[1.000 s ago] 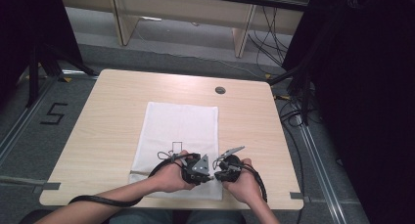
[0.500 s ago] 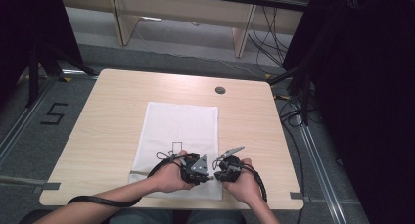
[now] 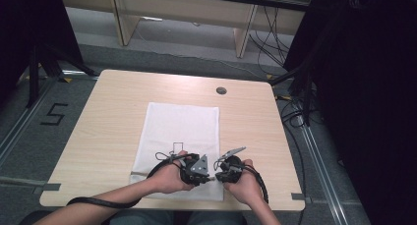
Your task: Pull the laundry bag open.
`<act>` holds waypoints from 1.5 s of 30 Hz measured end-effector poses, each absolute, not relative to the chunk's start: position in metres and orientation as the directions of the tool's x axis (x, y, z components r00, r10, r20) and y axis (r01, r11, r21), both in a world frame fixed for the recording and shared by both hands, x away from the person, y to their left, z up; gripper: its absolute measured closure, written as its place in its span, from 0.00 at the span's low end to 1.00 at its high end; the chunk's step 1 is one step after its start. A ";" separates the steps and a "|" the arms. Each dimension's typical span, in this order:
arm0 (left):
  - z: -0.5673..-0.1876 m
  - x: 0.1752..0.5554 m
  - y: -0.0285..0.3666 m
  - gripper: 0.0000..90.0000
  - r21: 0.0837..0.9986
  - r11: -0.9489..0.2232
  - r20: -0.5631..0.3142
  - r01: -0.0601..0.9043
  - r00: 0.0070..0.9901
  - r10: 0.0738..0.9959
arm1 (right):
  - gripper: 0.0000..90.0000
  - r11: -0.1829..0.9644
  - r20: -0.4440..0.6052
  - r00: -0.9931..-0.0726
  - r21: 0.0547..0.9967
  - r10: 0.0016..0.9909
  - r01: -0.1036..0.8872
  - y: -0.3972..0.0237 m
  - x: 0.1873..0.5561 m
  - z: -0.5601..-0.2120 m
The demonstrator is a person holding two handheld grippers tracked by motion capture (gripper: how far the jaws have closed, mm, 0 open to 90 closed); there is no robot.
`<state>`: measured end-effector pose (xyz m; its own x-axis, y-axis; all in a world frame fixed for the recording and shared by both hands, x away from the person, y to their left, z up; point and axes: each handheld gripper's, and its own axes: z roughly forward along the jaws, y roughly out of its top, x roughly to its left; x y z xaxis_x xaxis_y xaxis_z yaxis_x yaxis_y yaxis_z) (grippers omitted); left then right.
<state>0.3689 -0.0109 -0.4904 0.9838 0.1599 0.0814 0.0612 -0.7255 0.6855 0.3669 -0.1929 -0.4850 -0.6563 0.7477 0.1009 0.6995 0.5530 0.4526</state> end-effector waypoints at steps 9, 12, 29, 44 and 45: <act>-0.487 0.369 -0.007 0.91 0.688 -0.723 0.088 0.055 0.984 0.158 | 1.00 0.556 0.102 -0.659 0.449 0.745 0.699 -0.193 0.367 -0.485; -0.488 0.369 -0.007 0.91 0.688 -0.724 0.086 0.057 0.984 0.159 | 1.00 0.555 0.101 -0.658 0.451 0.746 0.699 -0.193 0.367 -0.485; -0.484 0.368 0.000 0.91 0.686 -0.726 0.090 0.056 0.983 0.161 | 1.00 0.551 0.104 -0.655 0.452 0.749 0.702 -0.193 0.367 -0.485; -0.481 0.368 0.005 0.91 0.688 -0.725 0.101 0.041 0.983 0.151 | 1.00 0.551 0.105 -0.656 0.453 0.748 0.701 -0.193 0.367 -0.485; -0.481 0.367 0.005 0.91 0.692 -0.720 0.098 0.046 0.983 0.157 | 1.00 0.552 0.104 -0.657 0.453 0.747 0.700 -0.193 0.367 -0.485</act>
